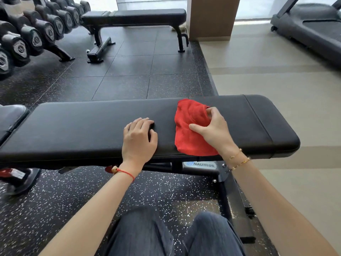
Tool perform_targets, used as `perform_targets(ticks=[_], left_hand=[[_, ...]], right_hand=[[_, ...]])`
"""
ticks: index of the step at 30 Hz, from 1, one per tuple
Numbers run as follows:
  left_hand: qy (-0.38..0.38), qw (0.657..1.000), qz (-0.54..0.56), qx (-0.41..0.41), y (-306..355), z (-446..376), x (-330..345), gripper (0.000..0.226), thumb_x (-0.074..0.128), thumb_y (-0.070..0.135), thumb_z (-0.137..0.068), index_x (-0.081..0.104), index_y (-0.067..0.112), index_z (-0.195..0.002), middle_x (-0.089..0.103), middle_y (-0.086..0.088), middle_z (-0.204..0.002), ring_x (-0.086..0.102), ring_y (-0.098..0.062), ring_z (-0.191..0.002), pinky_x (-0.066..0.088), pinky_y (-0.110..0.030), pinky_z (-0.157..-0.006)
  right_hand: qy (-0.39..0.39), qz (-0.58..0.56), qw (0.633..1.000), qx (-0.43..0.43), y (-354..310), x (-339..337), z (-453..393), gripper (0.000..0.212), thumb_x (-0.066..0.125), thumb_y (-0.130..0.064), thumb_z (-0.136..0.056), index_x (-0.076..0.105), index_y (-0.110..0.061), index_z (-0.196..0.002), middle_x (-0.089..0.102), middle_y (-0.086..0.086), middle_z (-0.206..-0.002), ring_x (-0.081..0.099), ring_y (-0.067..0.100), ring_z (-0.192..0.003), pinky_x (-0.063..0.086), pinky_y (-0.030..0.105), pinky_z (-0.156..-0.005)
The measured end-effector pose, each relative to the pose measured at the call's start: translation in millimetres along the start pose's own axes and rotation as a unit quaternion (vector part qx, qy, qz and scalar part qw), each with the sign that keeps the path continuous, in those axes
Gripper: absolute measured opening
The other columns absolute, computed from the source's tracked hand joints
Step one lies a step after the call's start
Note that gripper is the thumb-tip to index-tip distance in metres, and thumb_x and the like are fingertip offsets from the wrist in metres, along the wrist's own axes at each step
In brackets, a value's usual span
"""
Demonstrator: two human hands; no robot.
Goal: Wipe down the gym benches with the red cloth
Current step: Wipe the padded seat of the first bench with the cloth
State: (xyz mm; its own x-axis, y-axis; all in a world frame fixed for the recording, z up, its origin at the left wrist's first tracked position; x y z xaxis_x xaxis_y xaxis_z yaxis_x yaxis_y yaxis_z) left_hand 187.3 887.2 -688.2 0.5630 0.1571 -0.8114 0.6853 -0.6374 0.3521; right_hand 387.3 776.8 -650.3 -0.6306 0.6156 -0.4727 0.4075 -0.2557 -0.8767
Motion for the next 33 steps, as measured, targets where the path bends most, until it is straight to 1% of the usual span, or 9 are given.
perform_targets(ticks=[2,5,7,12,16,22,28,31,33], left_hand=[[0.025,0.999,0.019,0.014,-1.7,0.7,-0.2,0.029,0.046,0.020,-0.090,0.069,0.014,-0.107,0.070,-0.002,-0.117,0.061,-0.023,-0.117,0.039,-0.040,-0.106],[0.041,0.998,0.033,0.020,-4.9,0.8,1.5,0.025,0.047,0.020,-0.090,0.069,0.015,-0.101,0.071,-0.001,-0.112,0.062,-0.022,-0.112,0.041,-0.039,-0.103],[0.032,0.999,0.039,0.014,-4.7,0.9,0.8,0.023,0.050,0.017,-0.090,0.069,0.015,-0.102,0.071,-0.001,-0.114,0.062,-0.021,-0.115,0.041,-0.039,-0.105],[-0.045,0.997,0.051,-0.042,10.0,4.4,-33.3,0.023,0.055,0.012,-0.091,0.070,0.014,-0.109,0.070,0.000,-0.119,0.061,-0.022,-0.118,0.040,-0.043,-0.107],[-0.080,0.995,0.046,-0.040,38.8,10.5,-108.5,0.023,0.056,0.011,-0.092,0.069,0.014,-0.111,0.070,0.000,-0.118,0.061,-0.021,-0.117,0.041,-0.040,-0.107],[-0.124,0.988,0.070,-0.057,89.8,4.6,-259.8,0.024,0.055,0.014,-0.094,0.069,0.013,-0.113,0.070,0.000,-0.119,0.062,-0.018,-0.115,0.046,-0.037,-0.103],[-0.155,0.977,0.094,-0.113,139.2,-28.6,-405.0,0.020,0.056,0.016,-0.097,0.070,0.014,-0.111,0.072,0.000,-0.109,0.064,-0.019,-0.104,0.050,-0.036,-0.095],[-0.175,0.973,0.099,-0.111,161.1,-49.3,-459.6,0.020,0.055,0.018,-0.098,0.070,0.014,-0.111,0.072,0.001,-0.105,0.065,-0.018,-0.099,0.052,-0.037,-0.091],[-0.184,0.971,0.110,-0.108,172.6,-59.2,-488.8,0.020,0.055,0.019,-0.098,0.070,0.015,-0.110,0.072,0.002,-0.103,0.065,-0.017,-0.095,0.054,-0.039,-0.087]], right_hand=[[-0.018,-0.043,0.999,0.002,-1.2,11.6,6.6,0.055,0.086,-0.019,-0.068,0.054,-0.015,-0.113,0.066,-0.005,-0.108,0.063,0.011,-0.101,0.048,0.026,-0.094],[-0.041,-0.081,0.996,0.012,-1.2,24.6,13.2,0.055,0.086,-0.019,-0.068,0.053,-0.019,-0.112,0.070,-0.004,-0.104,0.068,0.011,-0.096,0.052,0.039,-0.095],[-0.042,-0.088,0.995,0.025,-2.9,26.5,17.8,0.055,0.086,-0.019,-0.067,0.053,-0.019,-0.111,0.071,-0.004,-0.102,0.069,0.012,-0.095,0.053,0.042,-0.094],[-0.049,-0.062,0.994,0.071,-28.6,3.1,45.5,0.052,0.086,-0.018,-0.068,0.054,-0.020,-0.108,0.071,-0.005,-0.099,0.069,0.010,-0.092,0.054,0.042,-0.092],[-0.059,-0.061,0.989,0.118,-75.3,-37.4,74.2,0.051,0.085,-0.016,-0.069,0.054,-0.017,-0.109,0.071,-0.002,-0.102,0.069,0.012,-0.095,0.052,0.044,-0.094],[-0.072,-0.089,0.980,0.163,-187.1,-102.4,121.1,0.050,0.084,-0.015,-0.072,0.053,-0.017,-0.110,0.069,-0.004,-0.103,0.068,0.006,-0.094,0.054,0.038,-0.093],[-0.080,-0.128,0.972,0.179,-314.5,-177.5,159.2,0.049,0.083,-0.015,-0.074,0.051,-0.014,-0.112,0.069,-0.004,-0.105,0.068,0.008,-0.096,0.055,0.035,-0.090],[-0.077,-0.139,0.972,0.174,-371.3,-209.0,170.5,0.047,0.082,-0.012,-0.075,0.051,-0.016,-0.109,0.069,-0.004,-0.103,0.068,0.006,-0.094,0.054,0.028,-0.086],[-0.063,-0.145,0.972,0.173,-402.1,-227.4,176.3,0.045,0.082,-0.012,-0.075,0.051,-0.019,-0.108,0.069,-0.005,-0.102,0.068,0.005,-0.093,0.054,0.028,-0.086]])
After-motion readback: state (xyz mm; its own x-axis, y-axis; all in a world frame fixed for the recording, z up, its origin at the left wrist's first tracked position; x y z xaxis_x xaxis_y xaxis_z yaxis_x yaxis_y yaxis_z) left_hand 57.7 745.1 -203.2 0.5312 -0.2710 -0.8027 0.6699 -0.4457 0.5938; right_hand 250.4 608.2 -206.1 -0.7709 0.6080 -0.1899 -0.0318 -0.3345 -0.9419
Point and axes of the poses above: each hand's wrist, its own z-axis away from the middle knuckle, its own x-axis out of the palm, y = z × x, the point moved 3 cm from there along -z, towards the middle knuckle
